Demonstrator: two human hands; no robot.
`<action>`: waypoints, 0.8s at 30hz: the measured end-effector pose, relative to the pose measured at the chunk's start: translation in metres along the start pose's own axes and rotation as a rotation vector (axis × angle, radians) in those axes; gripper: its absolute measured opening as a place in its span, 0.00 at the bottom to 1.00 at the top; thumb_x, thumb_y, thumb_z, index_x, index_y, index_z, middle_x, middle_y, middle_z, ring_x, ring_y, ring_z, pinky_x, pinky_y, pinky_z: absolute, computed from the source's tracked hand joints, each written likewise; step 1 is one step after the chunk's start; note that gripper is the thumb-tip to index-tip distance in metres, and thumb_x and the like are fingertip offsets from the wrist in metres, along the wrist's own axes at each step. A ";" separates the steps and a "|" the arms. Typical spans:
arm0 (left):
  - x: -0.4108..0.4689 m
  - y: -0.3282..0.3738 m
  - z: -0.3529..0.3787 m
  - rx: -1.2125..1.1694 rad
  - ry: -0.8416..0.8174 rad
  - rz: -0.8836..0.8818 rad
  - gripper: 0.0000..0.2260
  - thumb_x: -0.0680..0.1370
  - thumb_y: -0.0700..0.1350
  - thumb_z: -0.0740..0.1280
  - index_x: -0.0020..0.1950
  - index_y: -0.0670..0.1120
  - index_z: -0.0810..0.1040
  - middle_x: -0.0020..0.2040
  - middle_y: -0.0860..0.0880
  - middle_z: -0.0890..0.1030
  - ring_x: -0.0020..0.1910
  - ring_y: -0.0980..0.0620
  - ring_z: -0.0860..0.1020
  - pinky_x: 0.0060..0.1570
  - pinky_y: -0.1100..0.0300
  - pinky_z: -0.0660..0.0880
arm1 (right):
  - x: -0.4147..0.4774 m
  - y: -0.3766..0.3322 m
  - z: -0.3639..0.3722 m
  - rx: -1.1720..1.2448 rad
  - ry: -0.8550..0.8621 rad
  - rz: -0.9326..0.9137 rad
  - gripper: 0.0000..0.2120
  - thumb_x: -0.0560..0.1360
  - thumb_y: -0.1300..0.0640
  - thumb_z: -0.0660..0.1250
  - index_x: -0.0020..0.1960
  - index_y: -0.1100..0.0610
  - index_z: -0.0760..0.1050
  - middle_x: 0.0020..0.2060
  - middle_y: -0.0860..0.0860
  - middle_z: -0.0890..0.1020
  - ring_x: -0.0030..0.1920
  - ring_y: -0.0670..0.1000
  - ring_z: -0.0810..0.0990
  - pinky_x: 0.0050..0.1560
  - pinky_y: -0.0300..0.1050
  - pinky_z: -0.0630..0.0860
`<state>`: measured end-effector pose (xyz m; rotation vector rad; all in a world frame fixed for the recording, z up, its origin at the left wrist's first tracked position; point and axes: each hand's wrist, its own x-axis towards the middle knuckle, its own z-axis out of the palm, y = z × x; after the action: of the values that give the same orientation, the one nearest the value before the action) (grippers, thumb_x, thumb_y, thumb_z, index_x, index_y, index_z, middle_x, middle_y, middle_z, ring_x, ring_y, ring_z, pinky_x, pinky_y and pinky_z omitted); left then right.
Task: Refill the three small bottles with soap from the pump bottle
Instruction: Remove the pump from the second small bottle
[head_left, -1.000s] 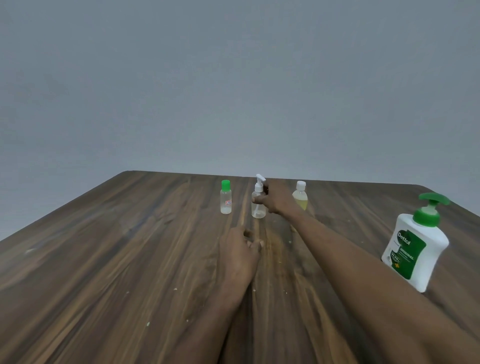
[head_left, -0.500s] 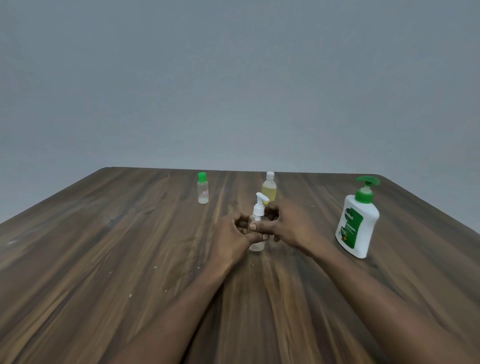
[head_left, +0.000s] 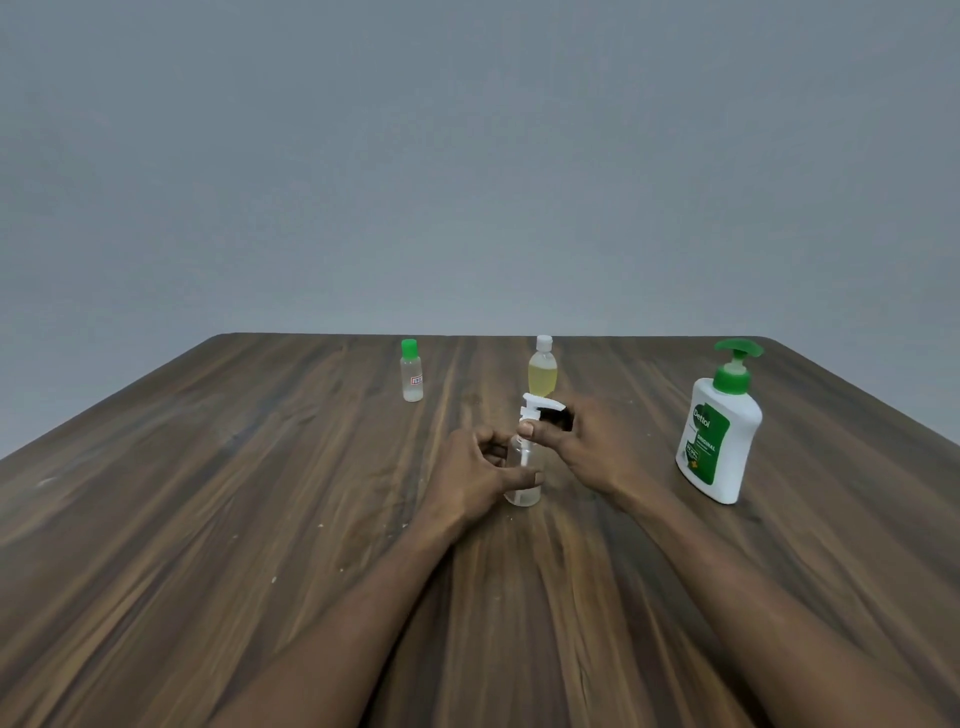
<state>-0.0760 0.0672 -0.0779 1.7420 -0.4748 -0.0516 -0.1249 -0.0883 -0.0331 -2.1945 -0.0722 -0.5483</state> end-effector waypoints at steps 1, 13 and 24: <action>0.001 -0.001 -0.001 -0.010 -0.021 -0.001 0.17 0.63 0.39 0.83 0.49 0.42 0.84 0.40 0.44 0.85 0.39 0.51 0.81 0.47 0.44 0.82 | 0.000 0.000 -0.003 -0.038 -0.031 -0.030 0.10 0.76 0.53 0.72 0.51 0.60 0.81 0.40 0.60 0.81 0.36 0.48 0.73 0.39 0.39 0.69; 0.004 -0.005 0.000 -0.020 -0.004 0.027 0.17 0.64 0.39 0.83 0.50 0.44 0.85 0.43 0.44 0.87 0.43 0.46 0.86 0.49 0.44 0.83 | -0.005 0.006 0.014 0.404 0.055 0.148 0.40 0.69 0.63 0.78 0.75 0.57 0.60 0.49 0.53 0.79 0.45 0.45 0.78 0.49 0.37 0.77; 0.005 -0.007 0.002 -0.016 0.014 0.039 0.17 0.65 0.40 0.83 0.51 0.43 0.84 0.41 0.47 0.86 0.40 0.53 0.83 0.47 0.49 0.82 | -0.003 0.014 0.027 0.381 0.116 0.069 0.44 0.72 0.60 0.76 0.79 0.48 0.54 0.50 0.54 0.80 0.49 0.50 0.80 0.48 0.45 0.81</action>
<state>-0.0697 0.0647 -0.0842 1.7160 -0.4966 -0.0147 -0.1150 -0.0761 -0.0591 -1.7854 -0.0355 -0.5708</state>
